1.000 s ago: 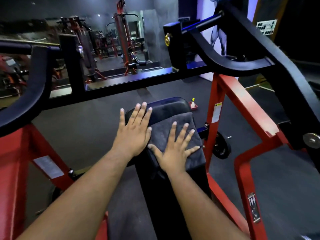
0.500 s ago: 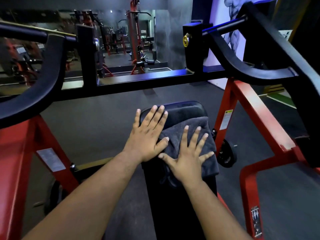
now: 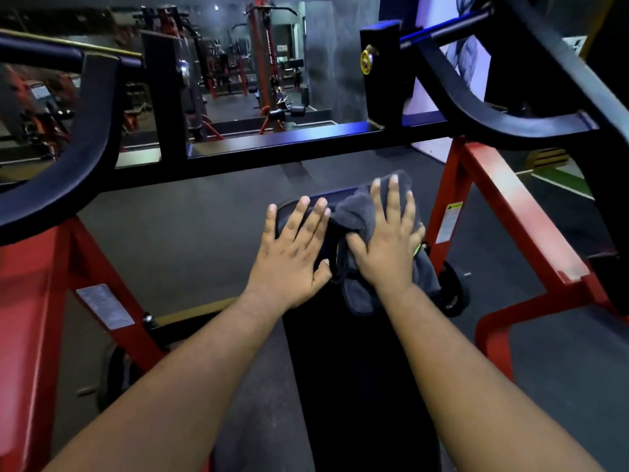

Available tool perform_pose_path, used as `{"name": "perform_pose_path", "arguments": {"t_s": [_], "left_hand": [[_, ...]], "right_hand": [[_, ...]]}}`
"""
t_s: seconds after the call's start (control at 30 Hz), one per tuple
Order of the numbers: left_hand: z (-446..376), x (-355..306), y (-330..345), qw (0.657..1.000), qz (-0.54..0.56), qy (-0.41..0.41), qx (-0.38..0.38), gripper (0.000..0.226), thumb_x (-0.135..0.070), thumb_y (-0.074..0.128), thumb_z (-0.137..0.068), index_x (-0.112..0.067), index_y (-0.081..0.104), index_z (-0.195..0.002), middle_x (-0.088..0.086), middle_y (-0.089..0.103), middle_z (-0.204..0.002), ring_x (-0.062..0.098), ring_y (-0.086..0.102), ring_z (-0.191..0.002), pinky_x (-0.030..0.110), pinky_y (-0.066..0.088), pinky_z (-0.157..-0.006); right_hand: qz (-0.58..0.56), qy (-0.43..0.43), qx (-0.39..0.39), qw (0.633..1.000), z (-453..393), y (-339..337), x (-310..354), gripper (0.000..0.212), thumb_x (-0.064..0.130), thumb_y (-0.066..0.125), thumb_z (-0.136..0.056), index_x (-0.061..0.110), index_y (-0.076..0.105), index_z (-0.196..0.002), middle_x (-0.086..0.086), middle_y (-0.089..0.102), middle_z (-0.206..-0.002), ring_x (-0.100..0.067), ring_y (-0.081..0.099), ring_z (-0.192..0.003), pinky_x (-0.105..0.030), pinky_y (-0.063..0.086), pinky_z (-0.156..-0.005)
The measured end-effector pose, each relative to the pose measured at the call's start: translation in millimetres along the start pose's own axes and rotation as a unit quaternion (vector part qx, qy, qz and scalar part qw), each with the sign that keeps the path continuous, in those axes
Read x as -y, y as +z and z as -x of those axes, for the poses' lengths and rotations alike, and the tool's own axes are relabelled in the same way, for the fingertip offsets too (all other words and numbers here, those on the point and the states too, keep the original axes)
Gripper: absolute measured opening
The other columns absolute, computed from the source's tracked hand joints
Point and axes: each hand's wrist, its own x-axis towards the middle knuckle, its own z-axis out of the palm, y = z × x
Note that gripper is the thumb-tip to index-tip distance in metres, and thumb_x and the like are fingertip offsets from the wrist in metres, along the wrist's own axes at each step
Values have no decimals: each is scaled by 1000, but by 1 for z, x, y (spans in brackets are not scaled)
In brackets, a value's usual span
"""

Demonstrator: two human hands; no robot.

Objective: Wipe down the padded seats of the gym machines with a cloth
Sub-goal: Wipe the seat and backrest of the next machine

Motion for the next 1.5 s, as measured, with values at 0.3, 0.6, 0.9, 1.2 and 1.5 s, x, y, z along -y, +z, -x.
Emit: {"name": "perform_pose_path", "arguments": {"t_s": [0.3, 0.6, 0.9, 1.2, 1.5], "left_hand": [[-4, -2, 6, 1000, -12, -12, -15, 89, -47, 46, -87, -13, 17, -164, 5, 11, -172, 26, 7, -159, 63, 5, -125], [25, 23, 3, 996, 91, 15, -6, 90, -34, 42, -88, -10, -2, -163, 8, -3, -172, 22, -3, -160, 57, 3, -126], [74, 61, -20, 986, 150, -45, 61, 85, -41, 32, -88, -12, 7, -163, 6, 7, -170, 19, 10, -158, 55, 3, -128], [95, 66, -31, 977, 211, -35, 14, 56, -37, 38, -91, -15, 50, -141, 7, 45, -153, 23, 33, -149, 50, 16, -127], [53, 54, -36, 977, 207, -23, 32, 78, -47, 30, -96, -22, 4, -165, -1, -5, -173, 16, -3, -159, 48, 2, -129]], "right_hand": [[1, 55, -31, 998, 36, 13, -21, 93, 52, 46, -78, 24, 22, -163, 1, 16, -171, -33, 24, -152, -62, 33, -110], [64, -84, 16, 994, 10, 6, -5, 99, 60, 48, -73, 40, 11, -163, 7, 0, -173, -26, 3, -158, -73, 18, -114], [9, -27, -20, 999, 37, 29, 106, 91, 62, 49, -80, 35, 20, -162, 3, 3, -173, -32, 1, -158, -67, 12, -117], [36, -19, 20, 999, 105, 44, 66, 93, 58, 53, -83, 41, 7, -163, 0, -6, -173, -39, -4, -157, -80, 13, -112], [26, -101, -17, 994, 117, 53, 63, 88, 60, 59, -86, 36, 22, -162, 0, 7, -173, -33, 2, -158, -70, 15, -117]]}}
